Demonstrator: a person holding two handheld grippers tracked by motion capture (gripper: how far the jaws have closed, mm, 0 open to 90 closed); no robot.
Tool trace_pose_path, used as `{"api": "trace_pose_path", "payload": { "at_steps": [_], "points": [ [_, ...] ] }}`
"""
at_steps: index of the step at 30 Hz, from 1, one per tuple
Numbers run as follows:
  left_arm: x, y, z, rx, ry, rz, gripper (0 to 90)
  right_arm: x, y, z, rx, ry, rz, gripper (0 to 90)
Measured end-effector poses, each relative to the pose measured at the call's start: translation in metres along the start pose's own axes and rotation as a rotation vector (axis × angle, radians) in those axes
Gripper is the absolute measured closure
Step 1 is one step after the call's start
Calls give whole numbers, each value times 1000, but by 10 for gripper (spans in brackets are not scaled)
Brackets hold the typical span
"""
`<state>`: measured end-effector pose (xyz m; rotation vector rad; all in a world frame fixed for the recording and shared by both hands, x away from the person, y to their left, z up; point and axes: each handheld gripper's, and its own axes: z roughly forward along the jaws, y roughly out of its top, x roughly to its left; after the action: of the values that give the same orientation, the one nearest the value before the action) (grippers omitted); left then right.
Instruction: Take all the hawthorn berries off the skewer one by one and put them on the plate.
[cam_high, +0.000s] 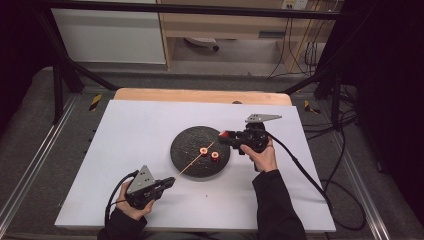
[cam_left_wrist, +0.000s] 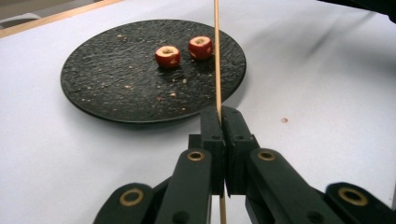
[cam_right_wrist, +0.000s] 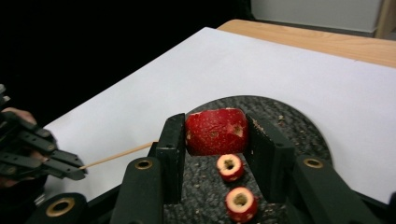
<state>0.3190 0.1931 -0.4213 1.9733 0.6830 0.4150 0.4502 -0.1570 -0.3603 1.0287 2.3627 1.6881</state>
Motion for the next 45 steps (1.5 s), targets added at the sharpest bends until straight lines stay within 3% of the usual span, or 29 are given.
{"api": "trace_pose_path", "payload": {
  "at_steps": [5, 10, 22, 30, 38, 45],
  "points": [
    [3, 0, -2, -5, 18, -10, 880, -5, 3, 3, -2, -59, 2, 603],
    [6, -1, -3, -3, 42, -32, 880, -7, 2, 12, 0, -83, 11, 603],
    [9, -3, -2, 5, 53, -47, 880, -20, -29, 60, 112, -158, 18, 603],
    [10, -3, -1, 10, 62, -52, 880, -26, -46, 79, 161, -202, 3, 602],
    [11, -4, 0, 18, 69, -61, 880, -26, -51, 83, 183, -236, -18, 552],
    [12, -3, 0, 19, 72, -77, 880, -17, -43, 69, 145, -232, -23, 464]
  ]
}}
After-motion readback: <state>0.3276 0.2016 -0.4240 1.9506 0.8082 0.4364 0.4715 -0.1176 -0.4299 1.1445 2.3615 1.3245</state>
